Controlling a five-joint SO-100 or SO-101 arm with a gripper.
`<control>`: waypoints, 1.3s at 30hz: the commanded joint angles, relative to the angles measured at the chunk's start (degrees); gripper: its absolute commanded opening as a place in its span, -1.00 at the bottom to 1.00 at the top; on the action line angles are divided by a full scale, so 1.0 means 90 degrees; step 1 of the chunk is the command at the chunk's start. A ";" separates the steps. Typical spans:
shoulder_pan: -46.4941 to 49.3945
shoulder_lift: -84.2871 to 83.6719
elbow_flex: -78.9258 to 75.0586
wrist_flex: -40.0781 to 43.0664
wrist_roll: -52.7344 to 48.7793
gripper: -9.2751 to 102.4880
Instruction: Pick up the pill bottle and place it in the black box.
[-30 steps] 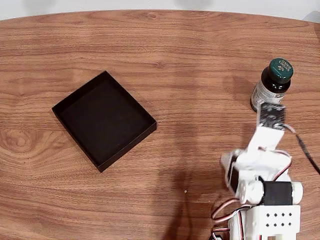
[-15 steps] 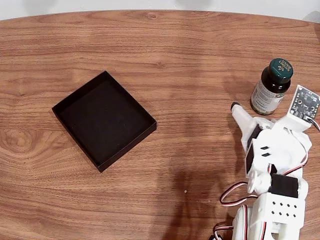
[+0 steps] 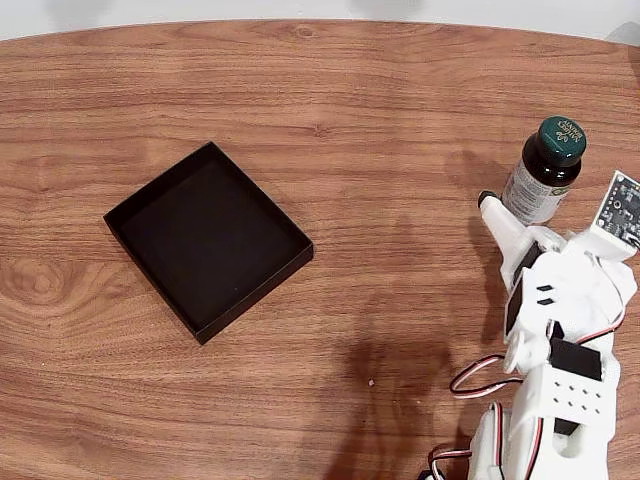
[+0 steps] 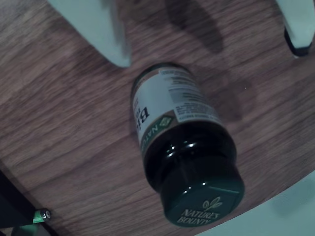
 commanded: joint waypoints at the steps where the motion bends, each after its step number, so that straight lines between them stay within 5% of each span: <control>1: 0.0010 -0.0381 -0.0166 -0.0820 0.0117 -0.12; 15: -0.0215 -0.2295 -0.0234 -0.3438 0.1084 -0.07; 39: 0.0215 -0.6279 -0.2373 -0.5010 0.0898 -0.09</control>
